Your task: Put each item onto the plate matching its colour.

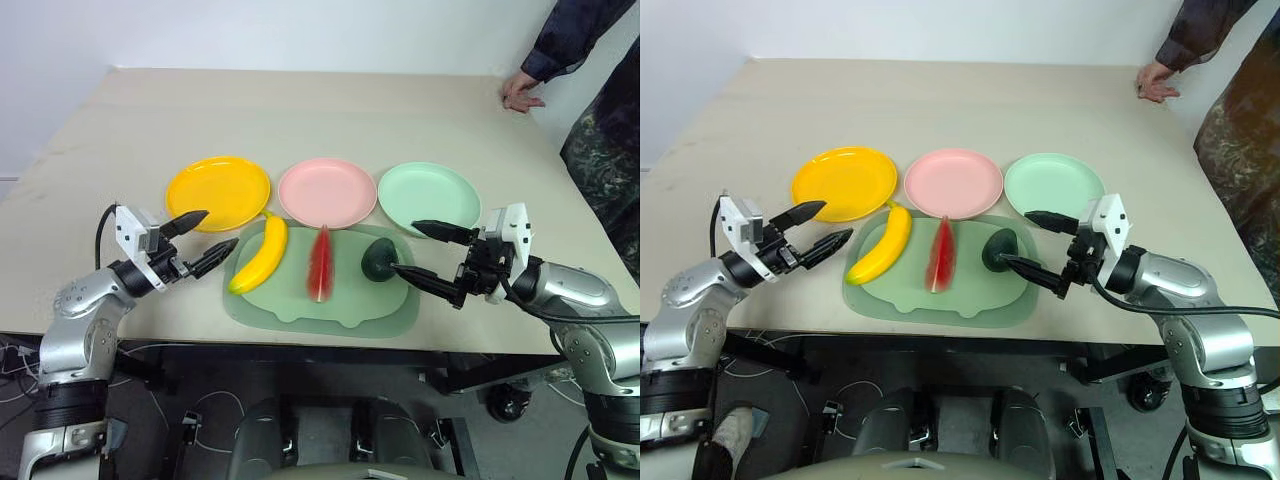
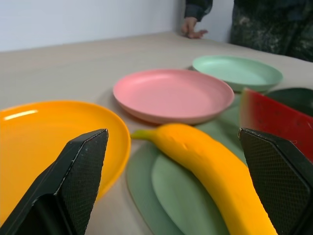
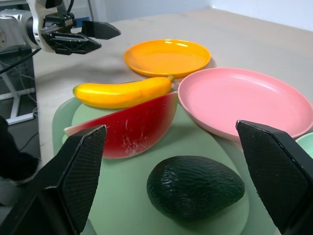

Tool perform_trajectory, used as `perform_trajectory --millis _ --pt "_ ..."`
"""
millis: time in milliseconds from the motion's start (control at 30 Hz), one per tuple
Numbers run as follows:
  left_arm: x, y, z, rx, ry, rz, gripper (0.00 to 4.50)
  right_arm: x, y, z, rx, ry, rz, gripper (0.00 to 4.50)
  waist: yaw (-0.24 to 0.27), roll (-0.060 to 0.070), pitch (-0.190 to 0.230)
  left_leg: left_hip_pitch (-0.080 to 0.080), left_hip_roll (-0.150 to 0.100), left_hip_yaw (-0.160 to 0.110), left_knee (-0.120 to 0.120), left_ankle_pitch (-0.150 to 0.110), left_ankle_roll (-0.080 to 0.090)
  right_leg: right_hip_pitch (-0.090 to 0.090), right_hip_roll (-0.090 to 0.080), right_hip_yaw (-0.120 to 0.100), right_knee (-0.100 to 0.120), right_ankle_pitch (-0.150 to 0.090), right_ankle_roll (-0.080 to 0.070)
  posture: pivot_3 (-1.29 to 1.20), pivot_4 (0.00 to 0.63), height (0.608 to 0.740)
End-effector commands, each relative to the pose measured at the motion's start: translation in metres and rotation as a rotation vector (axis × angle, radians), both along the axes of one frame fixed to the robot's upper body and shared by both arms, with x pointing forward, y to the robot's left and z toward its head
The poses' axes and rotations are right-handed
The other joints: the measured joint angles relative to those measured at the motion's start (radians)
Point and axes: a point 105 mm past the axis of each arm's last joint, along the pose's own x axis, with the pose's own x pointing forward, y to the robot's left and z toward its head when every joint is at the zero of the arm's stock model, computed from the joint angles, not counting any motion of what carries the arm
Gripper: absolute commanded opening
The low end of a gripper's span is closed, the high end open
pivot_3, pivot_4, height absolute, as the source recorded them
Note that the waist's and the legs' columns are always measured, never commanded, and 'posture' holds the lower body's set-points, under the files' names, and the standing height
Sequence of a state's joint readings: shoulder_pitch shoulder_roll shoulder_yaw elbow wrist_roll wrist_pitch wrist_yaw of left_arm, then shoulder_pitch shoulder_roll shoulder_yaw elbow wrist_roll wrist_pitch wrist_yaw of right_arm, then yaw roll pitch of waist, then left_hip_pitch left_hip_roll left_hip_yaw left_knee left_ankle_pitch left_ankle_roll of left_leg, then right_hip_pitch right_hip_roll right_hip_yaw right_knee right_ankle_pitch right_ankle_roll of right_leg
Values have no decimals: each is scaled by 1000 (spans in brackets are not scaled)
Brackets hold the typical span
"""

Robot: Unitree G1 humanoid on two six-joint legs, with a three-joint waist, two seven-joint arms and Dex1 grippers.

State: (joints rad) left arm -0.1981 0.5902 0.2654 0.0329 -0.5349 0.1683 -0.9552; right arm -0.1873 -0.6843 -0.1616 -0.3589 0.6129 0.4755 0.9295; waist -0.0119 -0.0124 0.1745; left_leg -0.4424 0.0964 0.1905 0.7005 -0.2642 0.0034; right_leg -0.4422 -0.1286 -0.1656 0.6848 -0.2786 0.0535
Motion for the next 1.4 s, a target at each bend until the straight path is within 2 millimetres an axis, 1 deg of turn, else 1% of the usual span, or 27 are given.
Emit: perform_trajectory --millis 33,167,300,400,467,500,600,667,767,867,1000,1100,1233,1333,1400 --pt "-6 2 17 10 -67 9 4482 1 1 5 -2 -15 23 4500 1 0 0 0 0 0 0 0 0 0 0 0 0 0 0 0 150 695" --pt "-10 0 17 9 -72 14 4482 5 4 7 5 -12 32 4500 0 0 0 0 0 0 0 0 0 0 0 0 0 0 0 0 150 695" --pt "-14 -3 19 9 -68 5 4482 11 3 -2 -44 72 10 4500 0 0 0 0 0 0 0 0 0 0 0 0 0 0 0 0 150 695" --pt "-14 -5 19 9 -65 1 4482 13 0 -4 -60 86 -6 4500 1 0 0 0 0 0 0 0 0 0 0 0 0 0 0 0 150 695" --pt "-10 -7 19 11 -69 -15 4482 17 0 -3 -60 94 -45 4500 0 0 0 0 0 0 0 0 0 0 0 0 0 0 0 0 150 695" --pt "-9 -11 20 10 -73 -24 4482 19 -3 -2 -59 92 -64 4500 1 0 0 0 0 0 0 0 0 0 0 0 0 0 0 0 150 695" --pt "-7 -19 21 6 -81 -57 4482 32 -6 -12 -122 147 -178 4500 0 0 0 0 0 0 0 0 0 0 0 0 0 0 0 0 150 695" --pt "-7 -24 22 5 -79 -75 4482 35 -10 -23 -178 261 -248 4500 -2 0 0 0 0 0 0 0 0 0 0 0 0 0 0 0 150 695" --pt "-5 -26 22 8 -76 -84 4482 33 -8 -14 -115 364 -251 4500 -2 0 0 -1 0 0 0 0 0 -1 0 0 0 0 0 0 150 695" --pt "-2 -24 21 11 -72 -83 4482 42 -4 -4 -54 439 -275 4500 -2 0 0 -1 0 0 0 0 0 -1 0 0 0 0 0 0 150 695" --pt "1 -24 21 12 -74 -92 4482 49 5 4 -34 506 -294 4500 -3 0 0 0 1 0 0 0 0 -1 0 0 0 0 -1 0 150 695" --pt "4 -26 22 9 -78 -98 4482 53 6 -3 -66 562 -337 4500 0 0 0 -1 0 0 0 0 0 -1 0 0 0 0 -1 0 150 695" --pt "7 -28 22 6 -84 -109 4482 61 12 -15 -62 672 -393 4500 -3 0 0 -1 0 1 0 0 0 -1 0 0 0 1 -1 0 150 695" --pt "8 -29 23 4 -89 -111 4482 62 19 -15 -34 711 -396 4500 -6 0 0 -1 1 1 0 0 0 -2 0 0 0 1 -1 0 150 695" --pt "9 -30 23 4 -92 -112 4482 63 24 -19 -41 730 -410 4500 -6 0 0 -2 1 1 0 0 0 -2 0 0 0 1 -1 0 150 695"
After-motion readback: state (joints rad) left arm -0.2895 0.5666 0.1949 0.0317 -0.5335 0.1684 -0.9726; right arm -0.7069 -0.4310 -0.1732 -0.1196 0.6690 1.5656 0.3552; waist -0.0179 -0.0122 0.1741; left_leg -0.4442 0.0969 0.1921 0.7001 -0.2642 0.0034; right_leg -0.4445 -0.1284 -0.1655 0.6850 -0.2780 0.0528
